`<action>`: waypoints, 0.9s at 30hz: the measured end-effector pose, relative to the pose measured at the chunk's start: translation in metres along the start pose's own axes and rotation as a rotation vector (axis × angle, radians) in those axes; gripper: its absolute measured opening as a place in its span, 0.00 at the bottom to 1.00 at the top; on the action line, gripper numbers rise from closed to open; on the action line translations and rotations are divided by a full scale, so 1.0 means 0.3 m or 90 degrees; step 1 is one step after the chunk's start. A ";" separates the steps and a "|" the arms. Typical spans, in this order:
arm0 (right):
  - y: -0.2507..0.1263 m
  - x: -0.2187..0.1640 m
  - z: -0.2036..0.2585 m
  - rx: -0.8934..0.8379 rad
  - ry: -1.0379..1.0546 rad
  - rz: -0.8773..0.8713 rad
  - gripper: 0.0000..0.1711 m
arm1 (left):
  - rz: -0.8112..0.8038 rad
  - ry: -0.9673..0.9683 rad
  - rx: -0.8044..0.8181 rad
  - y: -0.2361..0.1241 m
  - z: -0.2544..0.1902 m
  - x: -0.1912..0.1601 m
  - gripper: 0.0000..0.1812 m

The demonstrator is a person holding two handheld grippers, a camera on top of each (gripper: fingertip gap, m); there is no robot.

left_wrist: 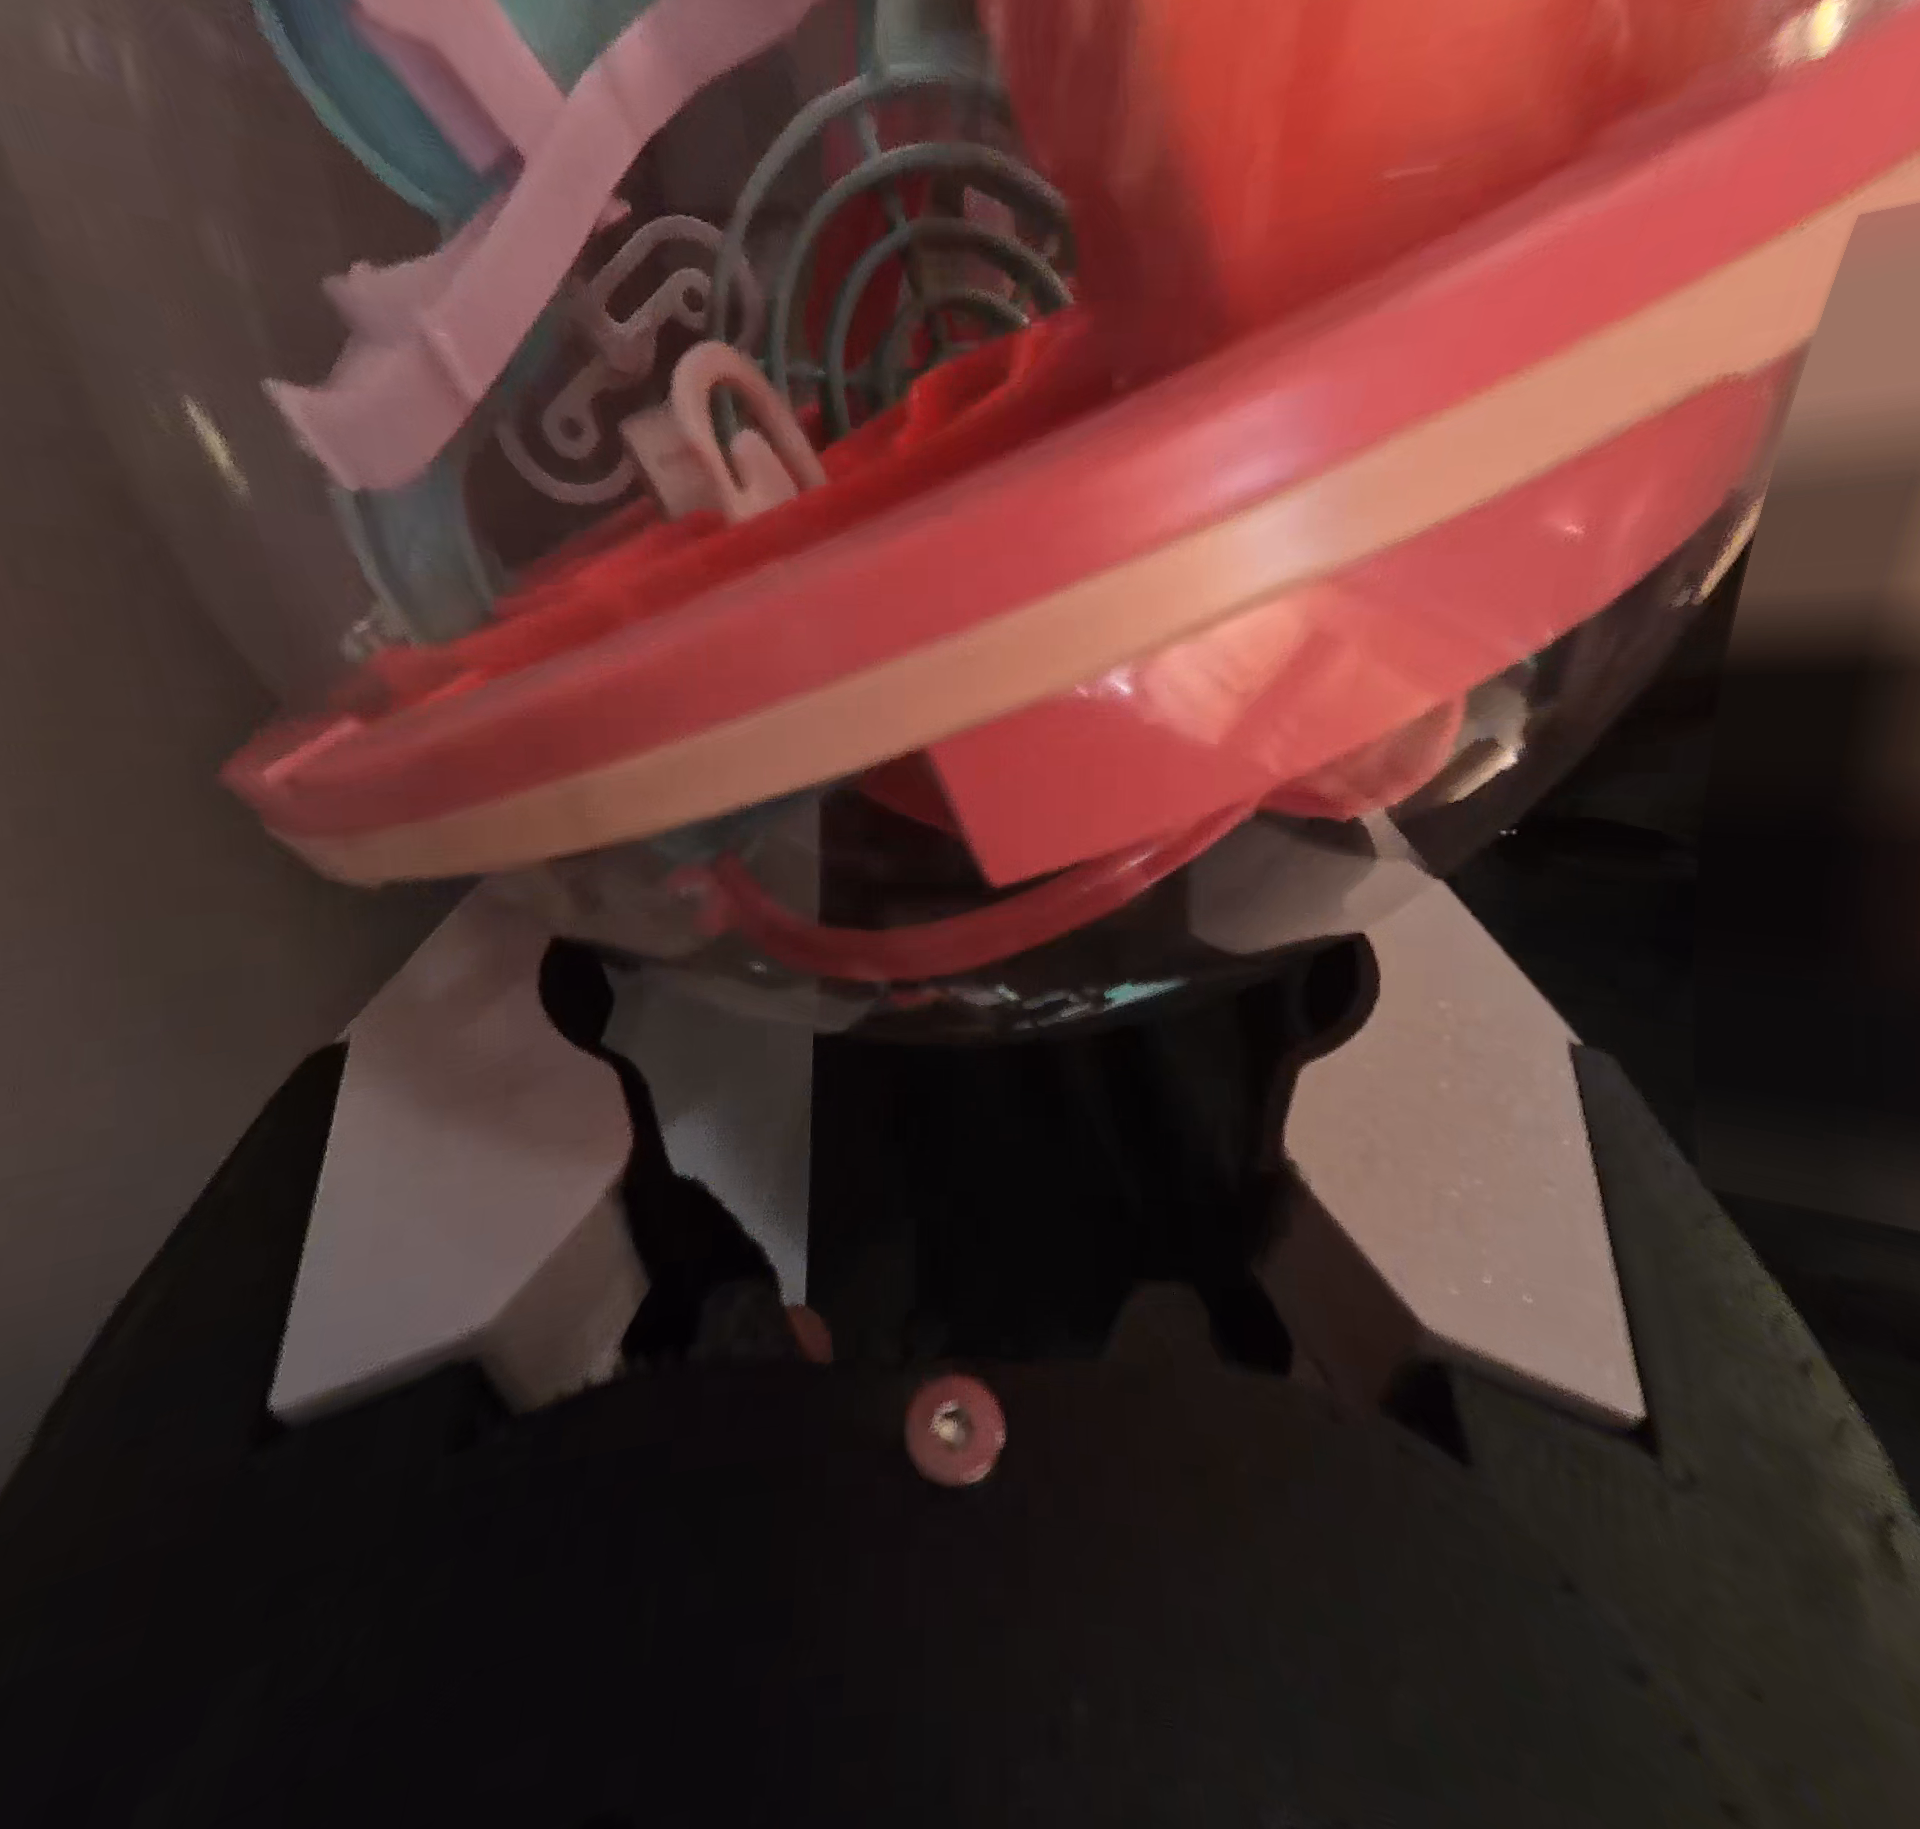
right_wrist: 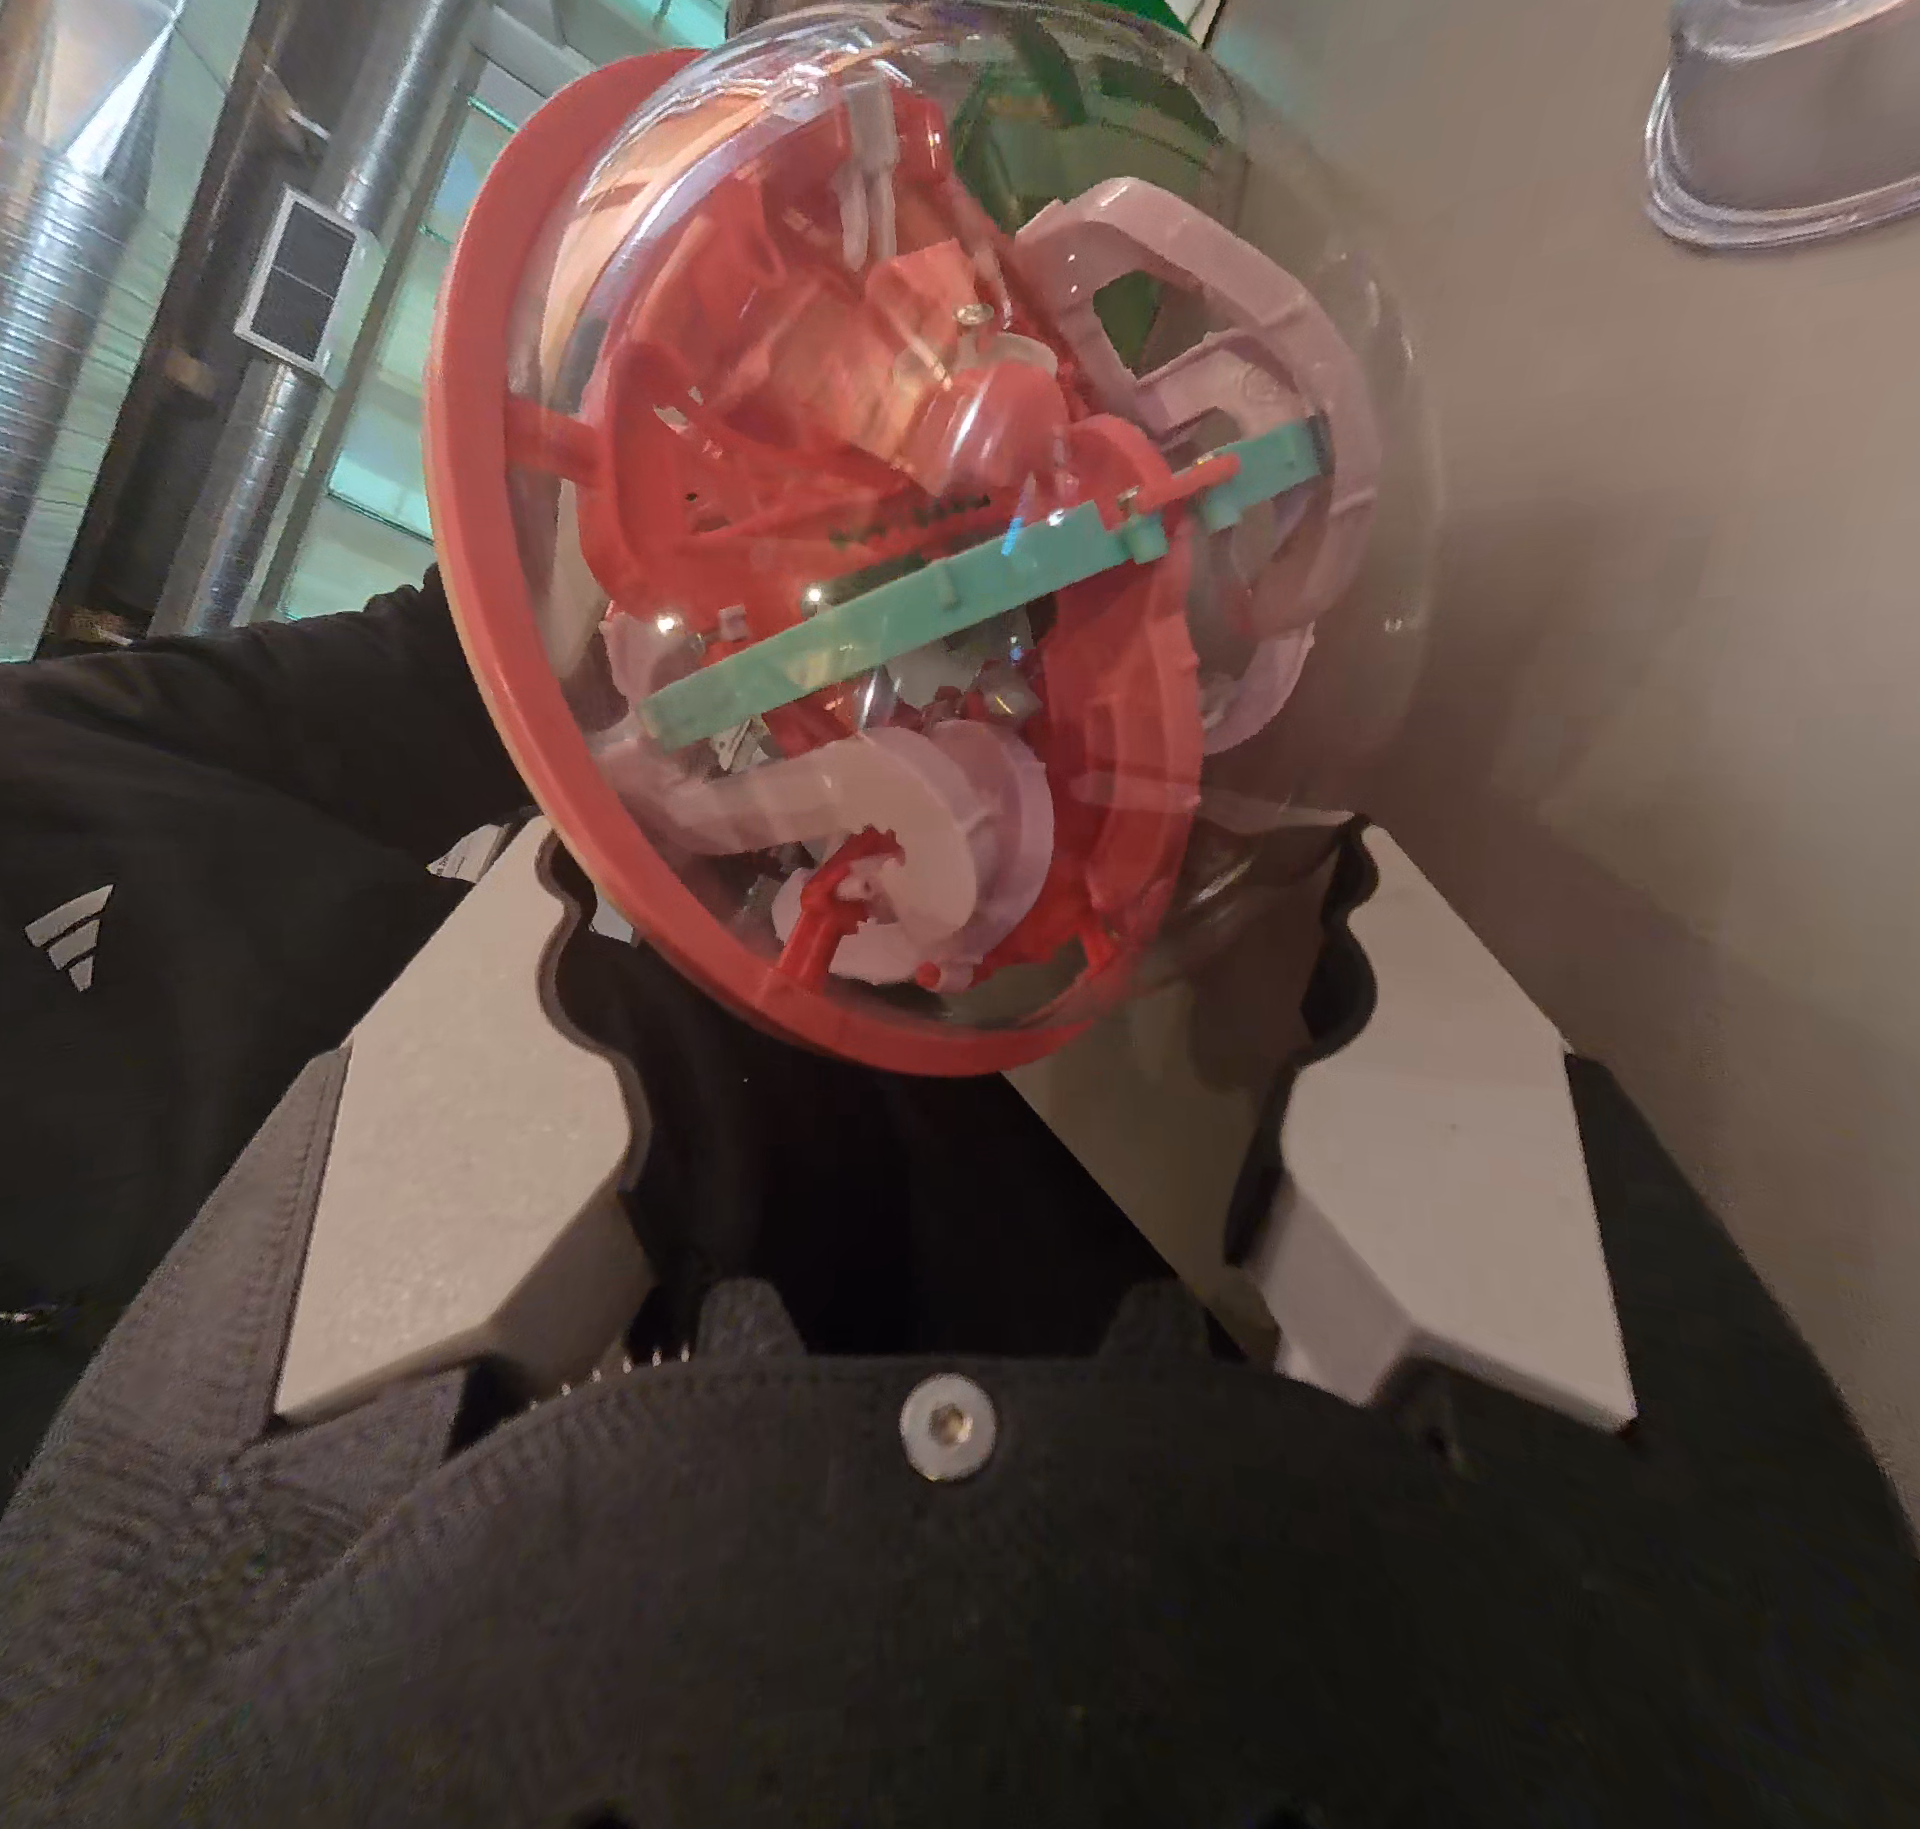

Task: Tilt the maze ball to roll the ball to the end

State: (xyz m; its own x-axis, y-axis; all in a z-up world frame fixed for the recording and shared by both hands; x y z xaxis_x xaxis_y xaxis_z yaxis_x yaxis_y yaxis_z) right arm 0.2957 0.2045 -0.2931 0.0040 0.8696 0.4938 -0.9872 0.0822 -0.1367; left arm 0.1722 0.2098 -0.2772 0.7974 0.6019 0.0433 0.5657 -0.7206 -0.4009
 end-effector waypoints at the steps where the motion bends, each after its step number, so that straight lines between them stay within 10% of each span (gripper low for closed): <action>1: -0.005 -0.002 -0.001 0.000 -0.007 -0.003 0.80 | -0.008 0.001 0.001 0.006 -0.002 0.003 0.75; 27: 0.008 -0.083 -0.017 -0.228 -0.217 -0.061 0.77 | -0.247 0.072 -0.049 0.006 -0.014 0.053 0.64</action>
State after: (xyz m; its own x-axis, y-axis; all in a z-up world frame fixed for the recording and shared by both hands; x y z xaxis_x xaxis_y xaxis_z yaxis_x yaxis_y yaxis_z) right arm 0.2941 0.1856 -0.3099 -0.0190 0.6466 0.7626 -0.8682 0.3676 -0.3334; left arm 0.1869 0.2167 -0.2735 0.5377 0.7952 0.2802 0.8395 -0.4739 -0.2659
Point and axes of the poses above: each gripper's, where its closed fingertips meet, y out along the fingers, x out of its top, z = x × y across the jaws, the point moved 5 cm from there along -y, back along the fingers, and after that the axes turned 1 degree about y, right-handed, at the moved point
